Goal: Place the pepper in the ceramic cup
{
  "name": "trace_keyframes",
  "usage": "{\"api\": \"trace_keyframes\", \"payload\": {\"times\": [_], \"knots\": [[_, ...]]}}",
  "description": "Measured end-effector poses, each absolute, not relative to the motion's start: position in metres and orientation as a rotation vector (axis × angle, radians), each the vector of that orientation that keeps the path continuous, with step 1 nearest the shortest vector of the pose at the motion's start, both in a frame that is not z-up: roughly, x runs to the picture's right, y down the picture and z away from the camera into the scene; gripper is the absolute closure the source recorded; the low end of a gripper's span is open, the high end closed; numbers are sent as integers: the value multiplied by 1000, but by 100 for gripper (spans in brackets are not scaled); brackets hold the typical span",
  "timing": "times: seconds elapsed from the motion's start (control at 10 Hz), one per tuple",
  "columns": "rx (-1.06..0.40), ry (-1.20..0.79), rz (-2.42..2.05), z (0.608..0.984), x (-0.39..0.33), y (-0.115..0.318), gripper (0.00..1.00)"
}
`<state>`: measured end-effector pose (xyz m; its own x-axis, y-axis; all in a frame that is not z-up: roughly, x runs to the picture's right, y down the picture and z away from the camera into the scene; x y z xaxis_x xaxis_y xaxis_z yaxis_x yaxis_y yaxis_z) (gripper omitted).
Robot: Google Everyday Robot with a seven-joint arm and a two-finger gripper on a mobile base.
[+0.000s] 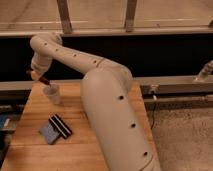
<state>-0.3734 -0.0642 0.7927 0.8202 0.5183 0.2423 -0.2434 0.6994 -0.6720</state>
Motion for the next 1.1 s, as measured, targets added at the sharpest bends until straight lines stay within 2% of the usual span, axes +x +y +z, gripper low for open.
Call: {"api": "trace_keyframes", "payload": {"times": [0.6, 1.1], "knots": [[-746, -477, 451, 808, -375, -54, 97], [-746, -478, 451, 808, -376, -54, 97]]}}
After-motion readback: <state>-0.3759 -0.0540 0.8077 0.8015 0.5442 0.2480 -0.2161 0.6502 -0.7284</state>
